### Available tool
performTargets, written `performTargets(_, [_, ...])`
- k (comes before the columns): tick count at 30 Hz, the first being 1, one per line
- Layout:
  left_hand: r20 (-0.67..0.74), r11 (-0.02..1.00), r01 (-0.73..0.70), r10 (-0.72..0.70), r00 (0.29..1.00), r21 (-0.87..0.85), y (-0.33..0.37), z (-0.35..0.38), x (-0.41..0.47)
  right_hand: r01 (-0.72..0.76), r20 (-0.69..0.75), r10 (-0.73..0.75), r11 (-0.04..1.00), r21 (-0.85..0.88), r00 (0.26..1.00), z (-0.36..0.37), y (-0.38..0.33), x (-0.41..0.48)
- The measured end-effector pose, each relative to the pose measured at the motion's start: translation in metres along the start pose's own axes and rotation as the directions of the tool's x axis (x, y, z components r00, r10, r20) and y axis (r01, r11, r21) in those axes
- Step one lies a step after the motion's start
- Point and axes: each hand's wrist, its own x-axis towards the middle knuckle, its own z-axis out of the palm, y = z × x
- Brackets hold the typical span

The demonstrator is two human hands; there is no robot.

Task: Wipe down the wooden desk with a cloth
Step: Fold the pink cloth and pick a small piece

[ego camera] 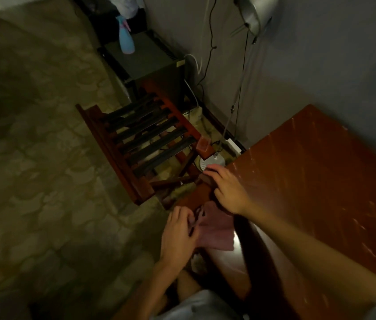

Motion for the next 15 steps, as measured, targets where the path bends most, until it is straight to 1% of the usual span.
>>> performTargets(2, [-0.023,0.994,0.032,-0.035,0.999,-0.107,-0.013,-0.009,-0.001,0.007,-0.04,-0.008,0.999,-0.044,0.999,0.006,0.001,0.003])
performTargets(4, [-0.085,0.955,0.062,-0.09,0.992,-0.292,-0.025,-0.012,-0.001,0.022,-0.072,-0.031,0.992,-0.123,0.997,0.013,0.002,0.005])
performTargets(6, [-0.172,0.855,0.054,-0.165,0.971,-0.517,-0.036,-0.013,0.003,0.029,-0.101,-0.05,0.98,-0.196,0.994,0.018,0.004,0.006])
performTargets(8, [-0.272,0.75,-0.023,-0.211,0.939,-0.661,-0.049,-0.013,0.011,0.027,-0.108,-0.051,0.976,-0.214,0.993,0.02,0.003,0.006])
performTargets(10, [-0.37,0.701,-0.125,-0.21,0.905,-0.703,-0.065,-0.009,0.02,0.026,-0.119,-0.053,0.977,-0.214,0.991,0.02,0.002,0.006])
performTargets(13, [-0.466,0.675,-0.234,-0.184,0.866,-0.7,-0.078,-0.002,0.02,0.034,-0.115,-0.061,0.974,-0.223,0.992,0.019,0.001,0.003])
performTargets(15, [-0.521,0.67,-0.28,-0.188,0.832,-0.688,-0.078,0.0,0.009,0.019,-0.098,-0.04,0.978,-0.209,0.994,0.018,-0.002,-0.003])
